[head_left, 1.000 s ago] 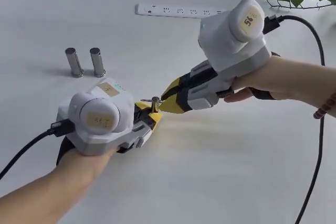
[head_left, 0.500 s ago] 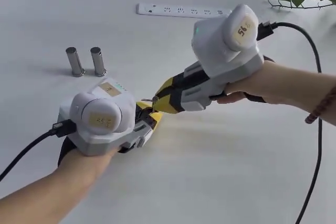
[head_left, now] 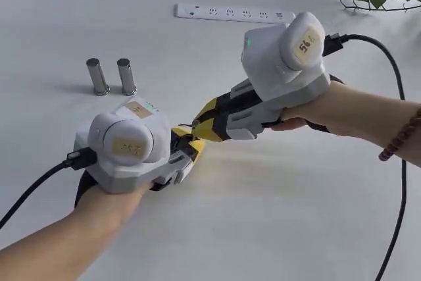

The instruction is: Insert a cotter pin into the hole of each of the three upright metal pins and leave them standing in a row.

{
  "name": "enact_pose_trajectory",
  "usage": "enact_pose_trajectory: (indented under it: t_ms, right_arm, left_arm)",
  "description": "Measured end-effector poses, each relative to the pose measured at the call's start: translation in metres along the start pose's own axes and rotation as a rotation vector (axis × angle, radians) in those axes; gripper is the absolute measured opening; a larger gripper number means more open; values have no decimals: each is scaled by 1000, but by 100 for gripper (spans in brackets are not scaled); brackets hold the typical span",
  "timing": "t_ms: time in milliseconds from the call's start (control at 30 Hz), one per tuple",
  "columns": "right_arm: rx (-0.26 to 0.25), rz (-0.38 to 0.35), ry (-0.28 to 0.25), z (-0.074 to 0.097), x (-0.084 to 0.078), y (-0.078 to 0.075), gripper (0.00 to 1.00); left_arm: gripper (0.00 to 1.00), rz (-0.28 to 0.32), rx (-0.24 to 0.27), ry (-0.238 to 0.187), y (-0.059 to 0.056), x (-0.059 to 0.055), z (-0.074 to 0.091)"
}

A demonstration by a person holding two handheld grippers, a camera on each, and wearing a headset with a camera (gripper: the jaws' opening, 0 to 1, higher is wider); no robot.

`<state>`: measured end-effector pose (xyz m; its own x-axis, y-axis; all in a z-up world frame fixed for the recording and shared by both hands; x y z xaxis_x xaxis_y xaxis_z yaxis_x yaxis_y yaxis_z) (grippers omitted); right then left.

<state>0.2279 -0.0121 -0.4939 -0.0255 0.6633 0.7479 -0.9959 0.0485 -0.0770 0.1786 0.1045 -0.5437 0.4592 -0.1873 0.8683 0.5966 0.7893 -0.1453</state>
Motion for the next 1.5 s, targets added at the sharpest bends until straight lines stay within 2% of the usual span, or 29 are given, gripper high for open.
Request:
enact_pose_trajectory:
  t_ms: [67, 433, 667, 967, 1233, 1500]
  right_arm:
    - [-2, 5, -4, -2, 2, 0, 5]
    - [-1, 48, -23, -16, 20, -6, 4]
    - [18, 68, -30, -31, 32, -12, 4]
    - [38, 84, -38, -49, 44, -16, 4]
    - [49, 88, -33, -58, 50, -15, 4]
    - [53, 90, -31, -59, 50, -14, 4]
  left_arm:
    - [7, 12, 8, 5, 2, 0, 1]
    - [7, -4, 63, -13, 21, 4, 13]
    - [7, 7, 96, -17, 37, 0, 23]
    - [7, 9, 120, -15, 52, -3, 32]
    - [7, 6, 128, -12, 60, -5, 36]
    - [7, 7, 128, -10, 64, -7, 34]
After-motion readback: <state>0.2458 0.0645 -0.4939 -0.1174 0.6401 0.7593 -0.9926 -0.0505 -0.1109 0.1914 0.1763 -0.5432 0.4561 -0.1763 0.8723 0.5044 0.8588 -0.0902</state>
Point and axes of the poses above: the centre of the closed fingertips' face, and the gripper's own axes: z roughly backward along the fingers, y roughly to its left, x roughly out of its top, the point moved 10 cm from there along z, roughly backward along the fingers, and after that the axes turned 7 degrees about z, right-handed, at the moved point
